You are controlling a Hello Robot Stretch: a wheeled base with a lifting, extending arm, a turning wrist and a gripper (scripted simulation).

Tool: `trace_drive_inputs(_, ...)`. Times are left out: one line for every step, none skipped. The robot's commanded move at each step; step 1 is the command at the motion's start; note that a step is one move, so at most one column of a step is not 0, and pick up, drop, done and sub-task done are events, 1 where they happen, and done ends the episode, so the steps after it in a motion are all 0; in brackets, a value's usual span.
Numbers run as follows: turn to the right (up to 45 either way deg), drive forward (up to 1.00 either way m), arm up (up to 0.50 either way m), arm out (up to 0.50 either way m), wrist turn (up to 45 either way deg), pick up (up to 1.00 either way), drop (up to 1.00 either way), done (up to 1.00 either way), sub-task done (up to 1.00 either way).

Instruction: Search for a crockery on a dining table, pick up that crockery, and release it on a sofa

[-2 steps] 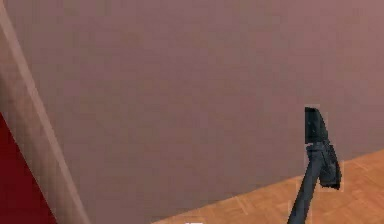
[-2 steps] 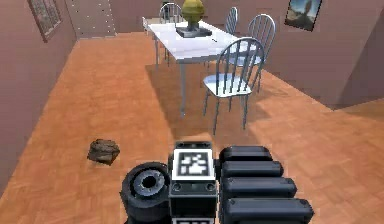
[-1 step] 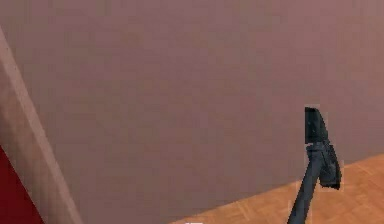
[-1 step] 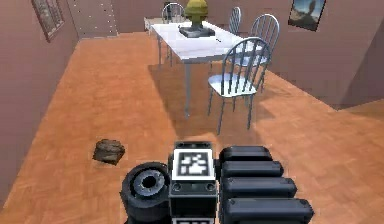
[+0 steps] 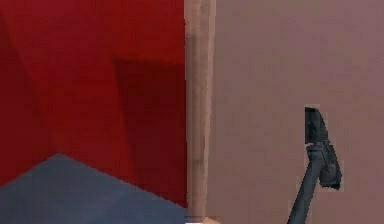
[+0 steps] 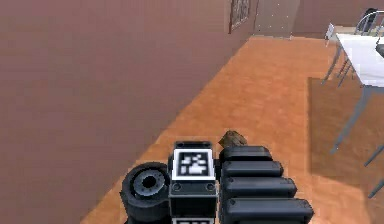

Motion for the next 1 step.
trace_drive_inputs(-42.0, 0.0, 0.0, 0.0, 0.0, 0.0, 0.0, 0.0, 0.0)
